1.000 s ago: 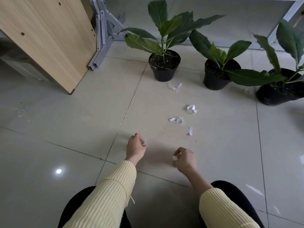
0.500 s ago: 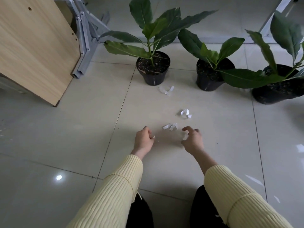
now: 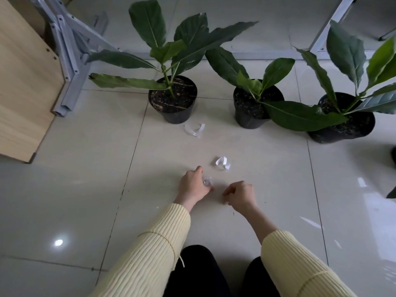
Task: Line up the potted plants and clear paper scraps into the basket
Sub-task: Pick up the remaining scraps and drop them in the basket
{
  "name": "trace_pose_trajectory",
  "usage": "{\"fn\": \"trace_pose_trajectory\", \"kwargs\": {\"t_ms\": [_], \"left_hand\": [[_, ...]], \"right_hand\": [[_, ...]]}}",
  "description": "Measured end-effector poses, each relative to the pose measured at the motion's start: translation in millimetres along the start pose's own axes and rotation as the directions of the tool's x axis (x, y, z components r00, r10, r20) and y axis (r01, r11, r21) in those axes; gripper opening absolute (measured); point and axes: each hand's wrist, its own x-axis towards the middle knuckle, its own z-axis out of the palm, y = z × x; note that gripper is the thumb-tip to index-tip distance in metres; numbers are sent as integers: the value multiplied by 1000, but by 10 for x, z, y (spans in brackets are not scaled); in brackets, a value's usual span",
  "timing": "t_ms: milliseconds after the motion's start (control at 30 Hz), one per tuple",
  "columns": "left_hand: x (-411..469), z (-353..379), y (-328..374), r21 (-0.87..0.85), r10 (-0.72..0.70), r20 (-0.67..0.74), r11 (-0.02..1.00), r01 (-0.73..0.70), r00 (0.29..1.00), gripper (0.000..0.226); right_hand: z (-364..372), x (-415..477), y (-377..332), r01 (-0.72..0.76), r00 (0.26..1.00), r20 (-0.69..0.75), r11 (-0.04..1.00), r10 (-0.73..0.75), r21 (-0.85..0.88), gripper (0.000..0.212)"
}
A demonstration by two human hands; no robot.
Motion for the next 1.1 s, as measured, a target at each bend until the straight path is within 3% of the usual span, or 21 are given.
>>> {"fn": "trace_pose_trajectory", "kwargs": {"t_ms": [167, 367, 467, 533, 600, 733, 900, 1033, 1100], "left_hand": [[142, 98, 21, 21, 121, 39, 992, -122, 992, 9], [329, 32, -17, -53, 121, -41, 991, -123, 992, 18], [565, -155, -40, -104, 102, -129, 988, -115, 986, 16], [750, -281, -29, -65, 131, -179, 987, -145, 975, 11], [951, -376, -4, -3, 173, -197, 984, -177, 965, 12], [1282, -467, 51, 56, 189, -170, 982, -182, 967, 10], [1418, -374, 64, 101, 213, -126, 974, -201, 969, 10], [1439, -340, 88, 151, 245, -154, 963, -223, 957, 13], [1412, -339, 86, 155, 243, -157, 963, -219, 957, 16]], "right_hand": [[-235, 331, -150, 30, 991, -132, 988, -10, 152, 22], [-213, 713, -457, 111, 990, -101, 985, -98, 132, 52], [-122, 847, -519, 120, 992, -51, 986, -115, 119, 55], [-84, 913, -533, 148, 989, -5, 989, -148, 18, 57], [-63, 938, -550, 168, 986, 20, 983, -167, -69, 52], [-68, 993, -579, 135, 990, -29, 991, -134, 2, 33], [-59, 1051, -526, 88, 996, -1, 984, -89, 156, 28], [-60, 1060, -483, 55, 998, -20, 980, -52, 193, 36], [-70, 1052, -465, 43, 999, -30, 982, -38, 186, 28]]}}
